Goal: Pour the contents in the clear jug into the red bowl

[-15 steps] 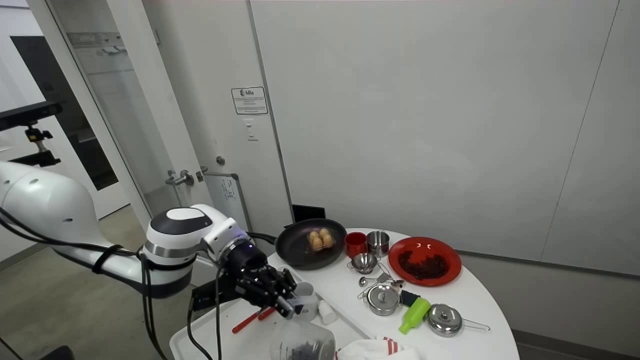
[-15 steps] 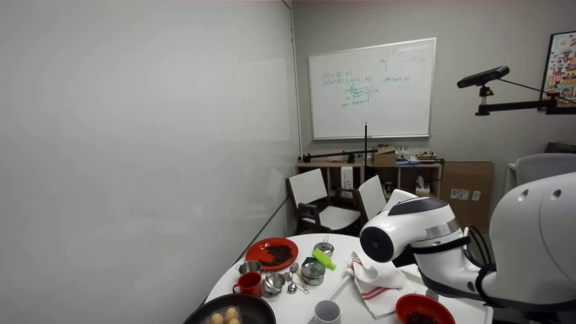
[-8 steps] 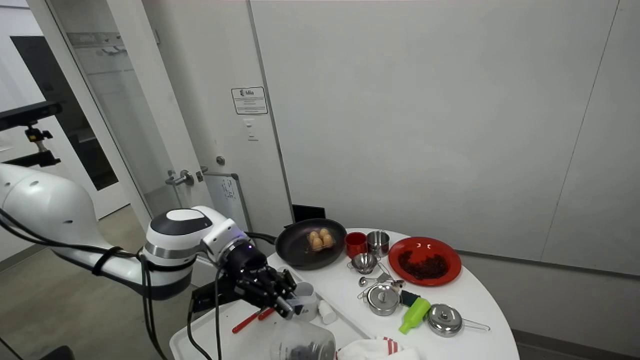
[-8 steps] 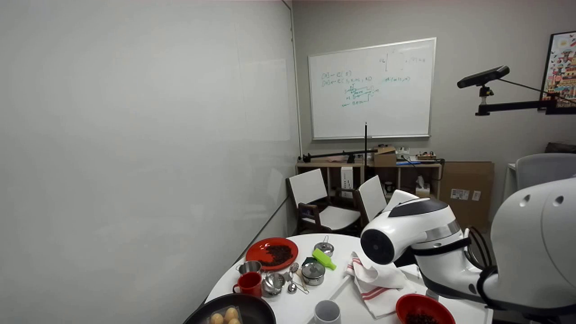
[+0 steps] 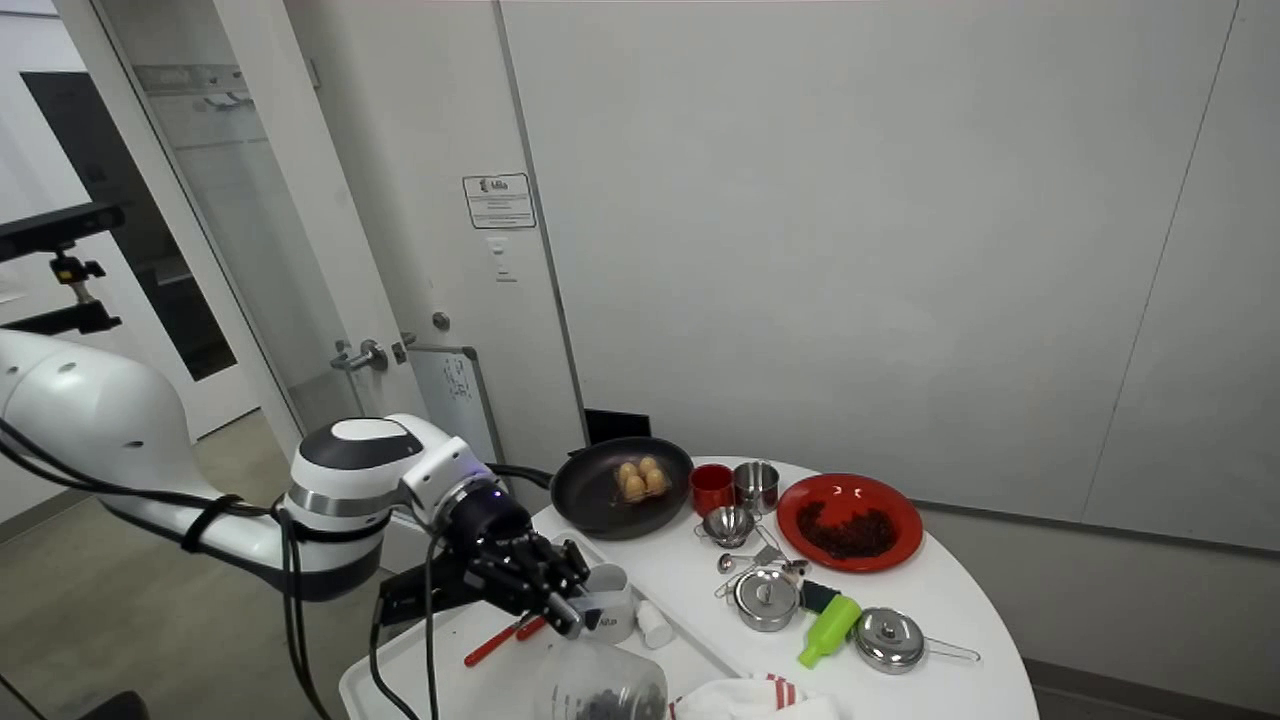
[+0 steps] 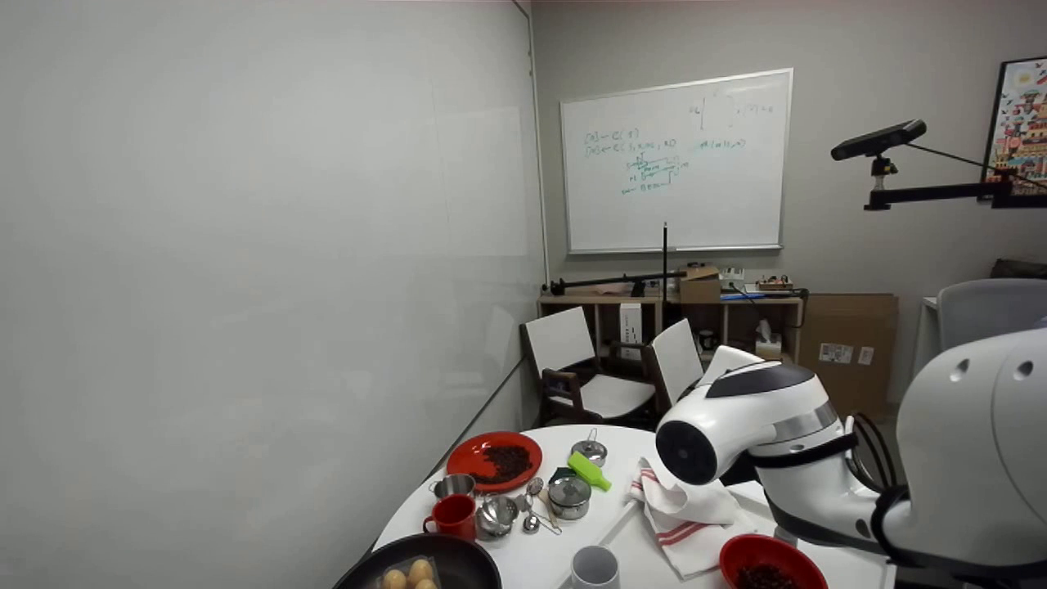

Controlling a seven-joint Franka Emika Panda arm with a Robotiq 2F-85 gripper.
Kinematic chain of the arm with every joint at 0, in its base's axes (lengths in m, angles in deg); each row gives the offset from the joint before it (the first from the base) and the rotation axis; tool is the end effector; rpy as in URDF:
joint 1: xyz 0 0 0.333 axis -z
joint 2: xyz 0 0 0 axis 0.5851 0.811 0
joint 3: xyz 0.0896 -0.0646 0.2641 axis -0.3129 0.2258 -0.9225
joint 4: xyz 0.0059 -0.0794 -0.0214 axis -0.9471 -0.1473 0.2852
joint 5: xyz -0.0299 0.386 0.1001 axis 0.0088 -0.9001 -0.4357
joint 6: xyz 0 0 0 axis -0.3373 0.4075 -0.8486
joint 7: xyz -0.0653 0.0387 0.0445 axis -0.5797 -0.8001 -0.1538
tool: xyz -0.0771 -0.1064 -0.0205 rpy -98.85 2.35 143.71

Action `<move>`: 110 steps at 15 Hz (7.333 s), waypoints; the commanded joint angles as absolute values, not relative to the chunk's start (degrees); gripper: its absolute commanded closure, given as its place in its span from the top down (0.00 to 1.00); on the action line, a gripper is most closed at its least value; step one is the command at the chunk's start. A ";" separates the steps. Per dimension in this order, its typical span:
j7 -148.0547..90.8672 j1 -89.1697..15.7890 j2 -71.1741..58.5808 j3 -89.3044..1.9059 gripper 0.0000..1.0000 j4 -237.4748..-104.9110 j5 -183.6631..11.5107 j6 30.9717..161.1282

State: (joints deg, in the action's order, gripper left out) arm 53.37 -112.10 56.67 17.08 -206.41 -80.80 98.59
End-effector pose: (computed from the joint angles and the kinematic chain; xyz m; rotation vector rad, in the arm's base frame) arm 0.4948 -0.0812 0.1044 1.5492 -0.8967 0.7034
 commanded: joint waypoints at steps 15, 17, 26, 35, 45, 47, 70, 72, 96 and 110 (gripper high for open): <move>58.11 -114.21 58.11 16.72 0.08 -206.25 -76.62 93.91; 58.14 -114.16 58.04 16.67 0.08 -206.25 -76.48 93.86; 56.40 -112.98 55.96 15.95 0.08 -206.72 -76.52 96.49; 51.56 -110.08 52.09 14.68 0.08 -208.63 -77.71 108.45; 40.30 -104.26 45.45 12.15 0.08 -210.03 -79.22 119.15; 37.07 -102.57 43.17 11.27 0.08 -210.47 -79.47 122.33; -10.93 -66.27 14.52 -21.87 0.08 -211.24 -86.70 130.38; -12.87 -61.86 14.24 -26.35 0.08 -209.99 -86.09 126.44; -21.65 -64.44 31.88 -32.87 0.09 -193.63 -66.95 120.91; -28.43 -67.01 35.98 -32.85 0.09 -191.63 -59.75 117.79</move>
